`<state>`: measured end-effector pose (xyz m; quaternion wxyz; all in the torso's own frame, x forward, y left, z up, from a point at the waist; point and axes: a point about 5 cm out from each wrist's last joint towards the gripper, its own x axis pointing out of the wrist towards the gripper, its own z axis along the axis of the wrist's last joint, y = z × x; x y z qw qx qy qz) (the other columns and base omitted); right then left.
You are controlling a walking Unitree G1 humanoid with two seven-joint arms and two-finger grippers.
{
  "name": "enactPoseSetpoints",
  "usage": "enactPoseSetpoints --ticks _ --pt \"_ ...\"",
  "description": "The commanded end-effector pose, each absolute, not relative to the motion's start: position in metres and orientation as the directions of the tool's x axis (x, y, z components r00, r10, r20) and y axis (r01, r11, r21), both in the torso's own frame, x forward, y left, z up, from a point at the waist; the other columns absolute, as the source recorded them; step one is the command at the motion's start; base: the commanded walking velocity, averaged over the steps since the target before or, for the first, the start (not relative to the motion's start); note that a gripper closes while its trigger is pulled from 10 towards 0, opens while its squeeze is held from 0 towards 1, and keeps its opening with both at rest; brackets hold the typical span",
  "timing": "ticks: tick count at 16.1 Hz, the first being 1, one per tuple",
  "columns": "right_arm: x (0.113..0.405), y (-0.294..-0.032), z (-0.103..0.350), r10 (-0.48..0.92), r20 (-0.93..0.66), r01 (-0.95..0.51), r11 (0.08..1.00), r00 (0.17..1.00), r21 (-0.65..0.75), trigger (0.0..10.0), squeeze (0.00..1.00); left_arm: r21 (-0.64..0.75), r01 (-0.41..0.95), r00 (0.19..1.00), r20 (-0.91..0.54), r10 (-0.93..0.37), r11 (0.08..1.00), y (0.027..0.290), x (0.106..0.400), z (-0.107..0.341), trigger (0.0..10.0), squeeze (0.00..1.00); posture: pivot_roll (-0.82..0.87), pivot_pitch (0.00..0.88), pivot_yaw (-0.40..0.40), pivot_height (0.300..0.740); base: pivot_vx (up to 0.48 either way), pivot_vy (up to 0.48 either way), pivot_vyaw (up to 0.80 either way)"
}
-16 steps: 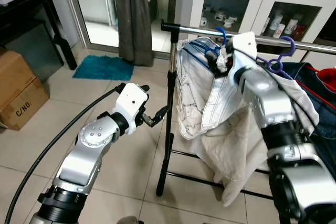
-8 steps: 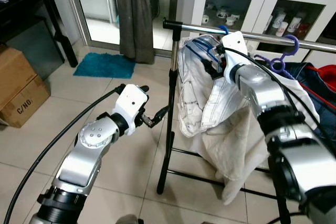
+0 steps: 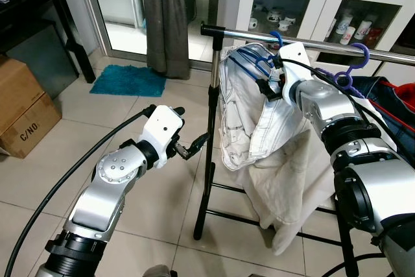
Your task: Hang hanger
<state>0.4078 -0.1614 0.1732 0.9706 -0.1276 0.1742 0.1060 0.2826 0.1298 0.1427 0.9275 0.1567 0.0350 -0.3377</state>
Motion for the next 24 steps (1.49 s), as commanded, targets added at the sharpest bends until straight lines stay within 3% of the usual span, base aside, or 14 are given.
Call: enactPoseSetpoints --ticks 1,4,12,13,14,15,24 --pt "0.411 -0.166 0.186 0.168 -0.326 -0.243 0.948 0.93 -0.204 10.0 0.0 0.277 0.652 0.757 -0.183 -0.627 0.706 0.127 0.28 0.142 10.0 0.0 0.02 0.0 -0.035 0.74 0.0 0.0 0.0" --pt "0.409 -0.167 0.187 0.25 -0.278 -0.312 0.928 0.927 -0.206 10.0 0.0 0.276 0.642 0.765 -0.179 -0.618 0.715 0.129 0.279 0.142 10.0 0.0 0.02 0.0 -0.037 0.74 0.0 0.0 0.0" --pt "0.408 -0.173 0.17 0.131 -0.369 -0.23 0.944 0.92 -0.238 10.0 0.0 0.276 0.667 0.744 -0.191 -0.641 0.692 0.125 0.28 0.14 10.0 0.0 0.01 0.0 -0.015 0.74 0.0 0.0 0.0" --pt "0.407 -0.171 0.168 0.138 -0.398 -0.248 0.939 0.907 -0.237 9.2 0.0 0.277 0.669 0.742 -0.194 -0.642 0.69 0.126 0.28 0.139 10.0 0.0 0.01 0.0 -0.015 0.74 0.0 0.0 0.0" --pt "0.407 -0.171 0.167 0.142 -0.407 -0.253 0.939 0.903 -0.233 2.3 0.0 0.279 0.67 0.741 -0.196 -0.642 0.688 0.126 0.28 0.139 10.0 0.0 0.01 0.0 -0.017 0.74 0.0 0.0 0.0" --pt "0.407 -0.171 0.167 0.148 -0.415 -0.258 0.94 0.898 -0.222 0.0 0.0 0.279 0.67 0.741 -0.198 -0.641 0.688 0.126 0.279 0.139 10.0 0.0 0.01 0.0 -0.017 0.74 0.0 0.0 0.0" --pt "0.406 -0.174 0.167 0.165 -0.435 -0.291 0.925 0.885 -0.242 0.0 0.0 0.278 0.671 0.741 -0.201 -0.641 0.688 0.125 0.279 0.138 10.0 0.0 0.01 0.0 -0.028 0.74 0.0 0.0 0.0"
